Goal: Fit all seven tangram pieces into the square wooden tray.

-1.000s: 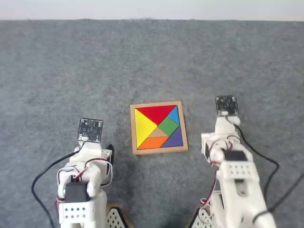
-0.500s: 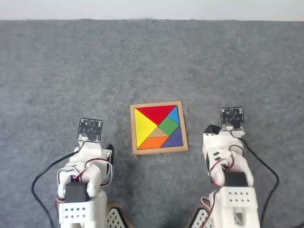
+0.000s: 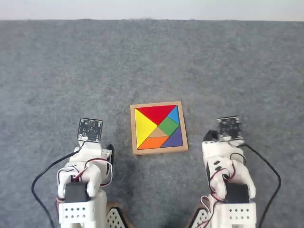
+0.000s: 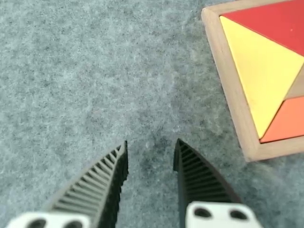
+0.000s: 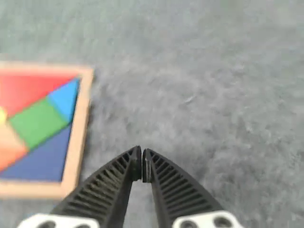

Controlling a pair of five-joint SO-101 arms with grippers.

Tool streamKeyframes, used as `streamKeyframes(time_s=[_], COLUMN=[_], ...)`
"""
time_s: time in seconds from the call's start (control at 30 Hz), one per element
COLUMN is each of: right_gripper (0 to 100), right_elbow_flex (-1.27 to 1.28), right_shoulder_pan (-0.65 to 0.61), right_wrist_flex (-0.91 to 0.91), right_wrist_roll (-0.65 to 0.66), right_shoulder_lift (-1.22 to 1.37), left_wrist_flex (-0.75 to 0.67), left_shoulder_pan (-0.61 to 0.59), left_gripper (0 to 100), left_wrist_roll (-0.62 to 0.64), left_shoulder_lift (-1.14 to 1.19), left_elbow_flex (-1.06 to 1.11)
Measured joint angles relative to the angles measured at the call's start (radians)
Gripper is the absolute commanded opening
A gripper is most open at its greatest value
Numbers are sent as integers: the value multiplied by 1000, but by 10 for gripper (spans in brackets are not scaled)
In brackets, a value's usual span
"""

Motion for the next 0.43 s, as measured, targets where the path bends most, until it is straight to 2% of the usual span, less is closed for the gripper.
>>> streamKeyframes(time_s=[0.27, 0.43], right_gripper=[14, 13], right_elbow_flex=[21, 21], right_shoulder_pan=[-37, -37], right_wrist_flex=[97, 123], right_wrist_roll=[247, 281], right_shoulder_lift=[8, 8], left_wrist_flex=[0, 0], left_shoulder_pan=[0, 0], left_gripper=[153, 153], left_wrist_roll=[0, 0], left_shoulder_lift=[0, 0], left_elbow_flex=[0, 0])
